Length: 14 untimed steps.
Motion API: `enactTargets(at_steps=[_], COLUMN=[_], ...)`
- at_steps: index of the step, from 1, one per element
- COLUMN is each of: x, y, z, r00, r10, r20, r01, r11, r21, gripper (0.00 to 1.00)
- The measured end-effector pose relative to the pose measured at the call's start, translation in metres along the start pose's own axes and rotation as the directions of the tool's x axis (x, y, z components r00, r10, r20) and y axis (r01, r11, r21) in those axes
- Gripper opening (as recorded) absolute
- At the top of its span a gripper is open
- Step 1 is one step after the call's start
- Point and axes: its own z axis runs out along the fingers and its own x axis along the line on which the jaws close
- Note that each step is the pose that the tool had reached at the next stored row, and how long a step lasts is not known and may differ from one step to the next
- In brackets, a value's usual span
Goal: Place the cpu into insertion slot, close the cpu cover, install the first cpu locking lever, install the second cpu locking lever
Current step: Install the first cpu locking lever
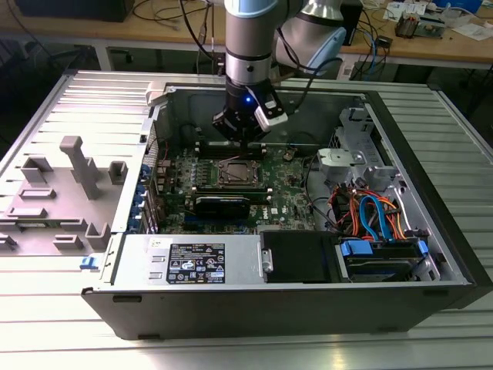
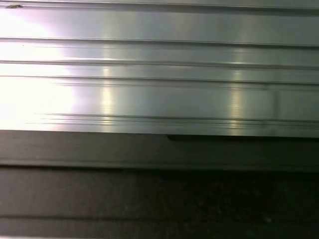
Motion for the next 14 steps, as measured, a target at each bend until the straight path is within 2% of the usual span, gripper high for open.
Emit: enactTargets(at_steps=[14], x=[-0.0050], y=[0.0001], z=[0.0115], r00=[1.0000], r10=[0.000], r20=[0.0000], r01=[0.000], r11=[1.0000], r21=[-0.0013], gripper=[0.11])
